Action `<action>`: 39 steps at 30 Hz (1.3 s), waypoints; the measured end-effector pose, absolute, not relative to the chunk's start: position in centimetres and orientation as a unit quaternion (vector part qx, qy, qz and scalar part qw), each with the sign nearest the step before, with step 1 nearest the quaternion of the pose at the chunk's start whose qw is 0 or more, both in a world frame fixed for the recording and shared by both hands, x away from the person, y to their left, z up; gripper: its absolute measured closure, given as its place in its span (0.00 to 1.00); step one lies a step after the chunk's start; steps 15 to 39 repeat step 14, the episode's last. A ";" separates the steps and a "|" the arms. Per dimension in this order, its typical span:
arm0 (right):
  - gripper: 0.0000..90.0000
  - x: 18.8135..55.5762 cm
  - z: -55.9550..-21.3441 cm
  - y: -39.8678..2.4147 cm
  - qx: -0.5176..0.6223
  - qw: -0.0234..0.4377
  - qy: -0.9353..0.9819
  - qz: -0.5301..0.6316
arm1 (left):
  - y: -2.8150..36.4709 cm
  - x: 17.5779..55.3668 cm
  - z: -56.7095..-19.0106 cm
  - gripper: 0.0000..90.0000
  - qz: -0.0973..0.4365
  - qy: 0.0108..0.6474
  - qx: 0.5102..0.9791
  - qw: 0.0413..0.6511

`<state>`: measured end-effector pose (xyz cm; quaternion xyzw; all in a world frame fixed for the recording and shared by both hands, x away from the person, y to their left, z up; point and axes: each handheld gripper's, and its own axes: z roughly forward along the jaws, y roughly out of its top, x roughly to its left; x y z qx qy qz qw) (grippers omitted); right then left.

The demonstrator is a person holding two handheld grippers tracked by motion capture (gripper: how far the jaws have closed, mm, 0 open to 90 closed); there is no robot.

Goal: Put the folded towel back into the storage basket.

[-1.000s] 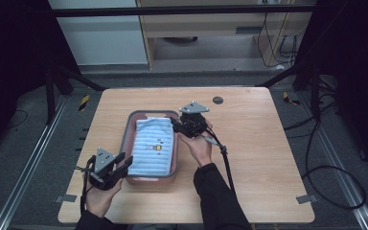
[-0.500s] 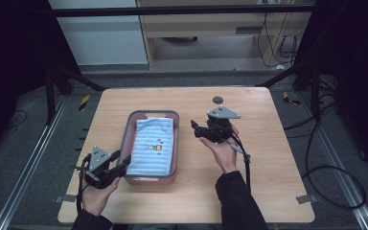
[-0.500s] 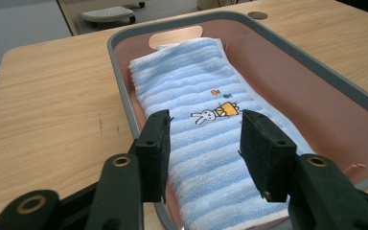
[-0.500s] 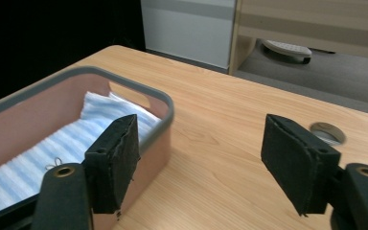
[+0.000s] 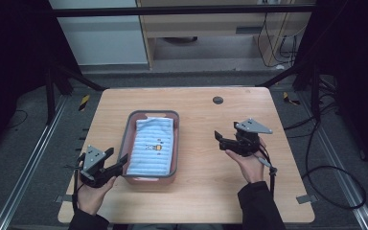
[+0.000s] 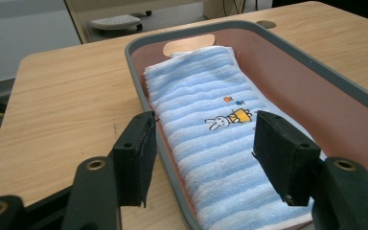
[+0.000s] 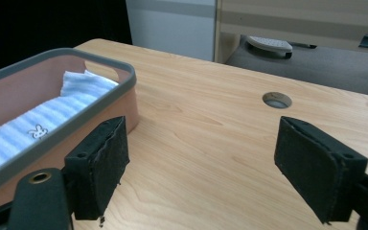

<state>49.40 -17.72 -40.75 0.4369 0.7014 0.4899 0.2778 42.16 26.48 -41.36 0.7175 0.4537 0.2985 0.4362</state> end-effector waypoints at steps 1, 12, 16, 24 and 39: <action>0.21 49.2 -40.9 -18.0 0.437 0.278 0.702 0.489 | 26.6 42.2 -41.4 0.42 0.300 0.455 0.717 0.435; 0.19 46.9 -43.5 -22.7 0.464 0.278 0.697 0.471 | 27.6 42.5 -41.7 0.37 0.305 0.464 0.711 0.431; 0.19 46.5 -44.1 -23.4 0.467 0.280 0.697 0.468 | 27.8 42.5 -41.7 0.37 0.308 0.465 0.709 0.431; 0.19 46.5 -44.1 -23.4 0.467 0.280 0.697 0.468 | 27.8 42.5 -41.7 0.37 0.308 0.465 0.709 0.431; 0.19 46.5 -44.1 -23.4 0.467 0.280 0.697 0.468 | 27.8 42.5 -41.7 0.37 0.308 0.465 0.709 0.431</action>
